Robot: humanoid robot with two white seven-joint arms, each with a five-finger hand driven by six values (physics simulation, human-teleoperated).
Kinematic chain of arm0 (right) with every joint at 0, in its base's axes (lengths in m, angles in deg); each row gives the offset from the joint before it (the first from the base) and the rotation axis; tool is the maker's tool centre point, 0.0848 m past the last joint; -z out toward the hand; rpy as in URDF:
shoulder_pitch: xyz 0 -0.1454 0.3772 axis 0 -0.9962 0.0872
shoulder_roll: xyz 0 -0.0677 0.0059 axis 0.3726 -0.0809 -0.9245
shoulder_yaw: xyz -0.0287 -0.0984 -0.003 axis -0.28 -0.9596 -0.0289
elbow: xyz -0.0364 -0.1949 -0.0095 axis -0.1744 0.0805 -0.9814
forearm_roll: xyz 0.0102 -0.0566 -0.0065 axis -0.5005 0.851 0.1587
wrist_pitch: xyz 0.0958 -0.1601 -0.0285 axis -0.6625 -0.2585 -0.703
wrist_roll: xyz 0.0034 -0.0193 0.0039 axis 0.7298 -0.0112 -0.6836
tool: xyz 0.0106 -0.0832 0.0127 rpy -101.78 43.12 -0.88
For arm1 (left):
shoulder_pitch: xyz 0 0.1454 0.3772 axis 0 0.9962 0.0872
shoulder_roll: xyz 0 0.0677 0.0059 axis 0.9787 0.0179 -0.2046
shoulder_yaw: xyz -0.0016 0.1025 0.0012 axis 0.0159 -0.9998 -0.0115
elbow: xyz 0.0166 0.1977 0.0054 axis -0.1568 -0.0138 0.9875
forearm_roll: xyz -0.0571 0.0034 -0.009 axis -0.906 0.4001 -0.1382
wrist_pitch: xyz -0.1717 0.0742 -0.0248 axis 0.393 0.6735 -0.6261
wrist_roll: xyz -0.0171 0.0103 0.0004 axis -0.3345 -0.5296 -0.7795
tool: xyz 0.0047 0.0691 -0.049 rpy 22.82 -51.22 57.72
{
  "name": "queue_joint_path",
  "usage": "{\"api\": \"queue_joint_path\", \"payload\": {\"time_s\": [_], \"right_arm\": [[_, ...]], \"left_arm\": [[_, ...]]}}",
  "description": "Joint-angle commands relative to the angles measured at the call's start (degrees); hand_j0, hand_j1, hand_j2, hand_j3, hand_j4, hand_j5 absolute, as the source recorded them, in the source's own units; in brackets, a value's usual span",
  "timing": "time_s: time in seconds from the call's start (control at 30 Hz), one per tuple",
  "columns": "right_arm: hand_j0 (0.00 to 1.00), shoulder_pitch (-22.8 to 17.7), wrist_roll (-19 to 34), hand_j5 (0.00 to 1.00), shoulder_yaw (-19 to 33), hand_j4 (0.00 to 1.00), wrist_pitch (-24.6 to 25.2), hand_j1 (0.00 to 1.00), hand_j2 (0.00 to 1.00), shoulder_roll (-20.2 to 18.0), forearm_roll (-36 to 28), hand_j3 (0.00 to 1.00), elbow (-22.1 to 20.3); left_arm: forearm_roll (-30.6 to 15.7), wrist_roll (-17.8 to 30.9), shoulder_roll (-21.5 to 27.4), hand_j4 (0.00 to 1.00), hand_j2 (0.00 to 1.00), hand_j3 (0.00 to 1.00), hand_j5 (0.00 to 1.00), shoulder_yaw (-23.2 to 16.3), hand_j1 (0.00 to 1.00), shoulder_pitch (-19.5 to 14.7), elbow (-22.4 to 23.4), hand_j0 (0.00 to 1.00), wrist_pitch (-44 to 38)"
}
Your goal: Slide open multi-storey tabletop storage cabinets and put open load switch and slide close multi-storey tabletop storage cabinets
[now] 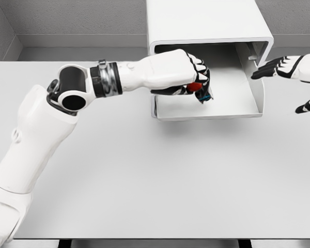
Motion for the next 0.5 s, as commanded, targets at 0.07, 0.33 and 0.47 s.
{"api": "queue_joint_path", "payload": {"time_s": [0.07, 0.33, 0.47], "right_arm": [[1.0, -0.09, -0.03, 1.0, -0.1, 1.0, 0.16, 1.0, 1.0, -0.31, -0.05, 1.0, 2.28], [1.0, -0.88, -0.03, 1.0, -0.1, 1.0, 0.16, 1.0, 1.0, 0.48, -0.14, 1.0, 2.36], [1.0, -0.79, -0.03, 1.0, -0.01, 1.0, 0.16, 1.0, 1.0, 0.39, -0.14, 1.0, 2.45]], "left_arm": [[2.76, -0.07, -3.86, 0.4, 0.4, 0.4, 0.4, 0.02, 0.4, 0.0, 3.95, 0.4, -0.21], [4.78, -0.07, -4.65, 0.43, 0.43, 0.43, 0.43, 0.2, 0.43, -0.53, 5.7, 0.43, -0.21], [4.6, -0.07, -4.56, 0.65, 0.65, 0.65, 0.65, 0.46, 0.65, -0.62, 5.44, 0.65, -0.21]]}}
